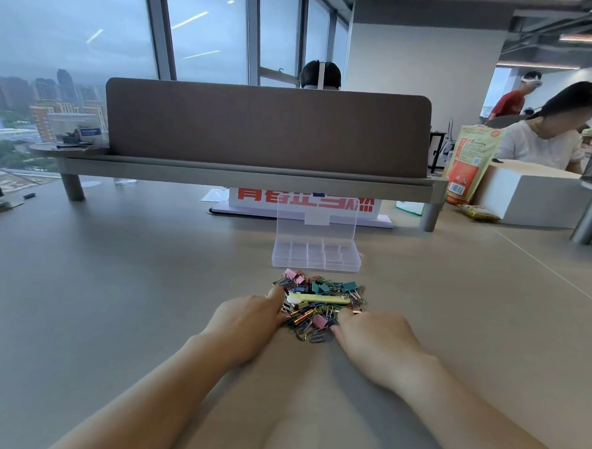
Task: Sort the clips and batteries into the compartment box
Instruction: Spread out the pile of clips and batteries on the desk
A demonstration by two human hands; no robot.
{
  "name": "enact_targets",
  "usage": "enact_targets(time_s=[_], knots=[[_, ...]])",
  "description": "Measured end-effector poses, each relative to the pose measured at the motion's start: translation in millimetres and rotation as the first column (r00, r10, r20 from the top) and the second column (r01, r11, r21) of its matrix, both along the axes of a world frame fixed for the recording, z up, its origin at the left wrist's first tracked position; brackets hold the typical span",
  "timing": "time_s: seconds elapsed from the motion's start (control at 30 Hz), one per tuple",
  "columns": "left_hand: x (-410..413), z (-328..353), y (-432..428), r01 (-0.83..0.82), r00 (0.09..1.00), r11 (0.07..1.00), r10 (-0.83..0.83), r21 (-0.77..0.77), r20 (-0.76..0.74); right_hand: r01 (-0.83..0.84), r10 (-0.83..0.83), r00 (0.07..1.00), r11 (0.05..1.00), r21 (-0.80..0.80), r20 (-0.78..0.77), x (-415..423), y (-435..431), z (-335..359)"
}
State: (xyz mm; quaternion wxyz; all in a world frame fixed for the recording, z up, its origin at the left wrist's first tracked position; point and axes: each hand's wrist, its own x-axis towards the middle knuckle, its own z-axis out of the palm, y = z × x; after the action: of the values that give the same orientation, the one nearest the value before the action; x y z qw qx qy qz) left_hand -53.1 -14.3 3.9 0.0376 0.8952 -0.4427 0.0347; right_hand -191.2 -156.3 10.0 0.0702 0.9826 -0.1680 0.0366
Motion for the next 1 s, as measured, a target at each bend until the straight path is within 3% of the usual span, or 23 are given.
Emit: enact_targets(time_s=[0.07, 0.13, 0.23, 0.3, 0.4, 0.57, 0.63, 0.77, 0.93, 1.0], knots=[[0, 2, 1, -0.008, 0.999, 1.000, 0.007, -0.025, -0.042, 0.022, -0.024, 1.000, 0.995, 0.100, 0.019, -1, -3, 3], [1, 2, 2, -0.011, 0.998, 0.999, 0.009, -0.035, -0.060, 0.035, -0.066, 0.995, 0.942, 0.333, 0.080, 0, -10, 4], [2, 1, 2, -0.012, 0.998, 0.999, 0.010, -0.033, -0.056, -0.092, -0.102, 0.969, 0.698, 0.710, 0.226, -1, -24, 4], [3, 1, 2, -0.021, 0.998, 0.999, 0.019, -0.039, -0.058, -0.151, -0.126, 0.956, 0.561, 0.814, 0.264, -5, -28, 7], [3, 1, 2, -0.039, 0.996, 0.997, 0.034, -0.064, -0.084, -0.166, -0.118, 0.960, 0.485, 0.859, 0.252, -7, -29, 7], [11, 4, 6, -0.060, 0.974, 0.979, 0.015, -0.193, -0.226, -0.119, -0.169, 0.956, 0.526, 0.842, 0.240, -3, -29, 4], [18, 5, 13, -0.001, 0.948, 0.977, -0.067, -0.214, -0.310, -0.104, -0.212, 0.951, 0.472, 0.876, 0.227, -5, -31, 5], [27, 6, 22, 0.036, 0.893, 0.959, -0.157, -0.281, -0.422, -0.098, -0.311, 0.937, 0.204, 0.974, 0.160, -8, -36, 8], [28, 5, 19, -0.002, 0.943, 0.952, -0.100, -0.305, -0.318, -0.227, -0.425, 0.896, -0.200, 0.953, 0.124, -7, -40, 12], [27, 5, 19, -0.032, 0.956, 0.952, -0.059, -0.304, -0.287, -0.282, -0.460, 0.880, -0.309, 0.908, 0.117, -6, -42, 12]])
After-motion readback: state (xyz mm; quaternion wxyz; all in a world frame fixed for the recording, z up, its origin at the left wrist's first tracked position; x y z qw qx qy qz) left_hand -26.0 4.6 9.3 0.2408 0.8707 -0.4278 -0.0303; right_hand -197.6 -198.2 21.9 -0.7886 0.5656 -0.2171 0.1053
